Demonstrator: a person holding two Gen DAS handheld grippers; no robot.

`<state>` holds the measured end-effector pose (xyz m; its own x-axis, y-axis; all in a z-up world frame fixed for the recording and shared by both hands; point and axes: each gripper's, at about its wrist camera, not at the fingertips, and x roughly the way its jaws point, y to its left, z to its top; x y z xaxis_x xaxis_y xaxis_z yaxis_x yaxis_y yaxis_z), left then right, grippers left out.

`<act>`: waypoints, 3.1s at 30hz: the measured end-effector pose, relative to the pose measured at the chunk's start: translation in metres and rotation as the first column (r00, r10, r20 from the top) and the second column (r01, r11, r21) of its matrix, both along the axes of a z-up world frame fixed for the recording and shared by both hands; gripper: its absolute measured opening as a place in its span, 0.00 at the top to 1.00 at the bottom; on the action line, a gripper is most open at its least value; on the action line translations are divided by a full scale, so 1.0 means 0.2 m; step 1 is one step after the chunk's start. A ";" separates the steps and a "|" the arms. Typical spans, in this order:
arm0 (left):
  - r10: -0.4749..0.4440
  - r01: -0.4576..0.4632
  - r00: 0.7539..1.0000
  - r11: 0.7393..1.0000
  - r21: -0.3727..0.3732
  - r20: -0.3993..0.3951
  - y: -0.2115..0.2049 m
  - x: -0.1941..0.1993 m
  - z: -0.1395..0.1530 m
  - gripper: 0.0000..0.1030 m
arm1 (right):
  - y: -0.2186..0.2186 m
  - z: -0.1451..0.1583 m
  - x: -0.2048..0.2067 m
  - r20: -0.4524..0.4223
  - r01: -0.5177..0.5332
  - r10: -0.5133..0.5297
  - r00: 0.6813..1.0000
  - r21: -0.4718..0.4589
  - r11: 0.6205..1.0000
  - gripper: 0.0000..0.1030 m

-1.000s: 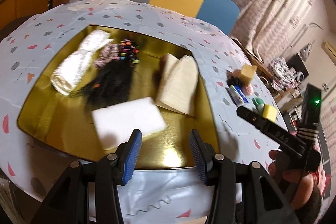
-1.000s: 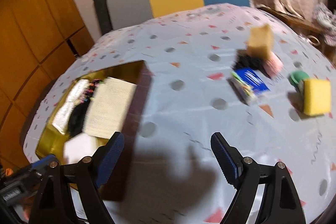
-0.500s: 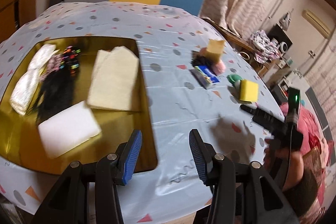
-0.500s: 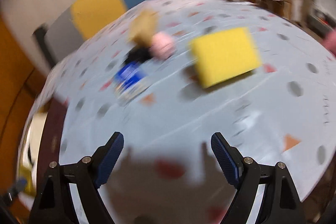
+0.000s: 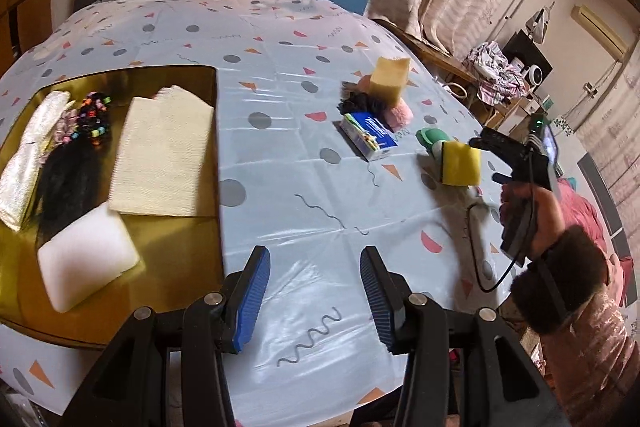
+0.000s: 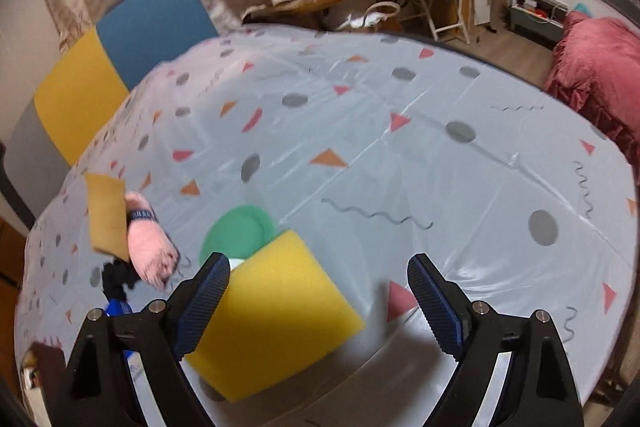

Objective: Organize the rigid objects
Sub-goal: 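Move the right gripper toward the yellow sponge, then close the right gripper on the yellow sponge and lift it, then reach the left gripper to the blue Tempo tissue pack and grasp it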

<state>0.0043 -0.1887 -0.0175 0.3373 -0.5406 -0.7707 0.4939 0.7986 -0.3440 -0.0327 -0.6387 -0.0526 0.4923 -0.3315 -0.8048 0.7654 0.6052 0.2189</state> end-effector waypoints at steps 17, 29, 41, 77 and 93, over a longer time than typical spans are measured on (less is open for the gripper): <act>-0.093 0.093 0.996 0.995 0.021 -0.008 -0.25 -0.04 -0.04 0.54 | 0.26 -0.07 -0.57 0.117 -0.018 0.006 0.993 0.100 0.995 0.04; -0.083 0.084 0.996 0.996 0.040 -0.015 -0.27 -0.04 -0.05 0.54 | 0.27 -0.09 -0.34 0.124 0.021 -0.046 0.991 0.198 0.980 0.00; -0.058 0.058 0.998 0.997 0.055 -0.011 -0.26 0.00 -0.04 0.54 | 0.33 -0.18 0.10 -0.144 0.086 -0.078 0.987 0.050 0.995 0.00; -0.029 0.036 0.999 0.978 0.204 -0.040 -1.20 0.63 -0.31 0.24 | 0.45 -0.23 -0.27 0.320 -0.202 0.196 0.927 -0.015 0.979 0.17; -0.029 0.032 0.999 0.988 0.152 -0.020 -0.97 0.51 -0.39 0.41 | 0.45 -0.24 -0.27 0.325 -0.202 0.197 0.925 -0.020 0.979 0.17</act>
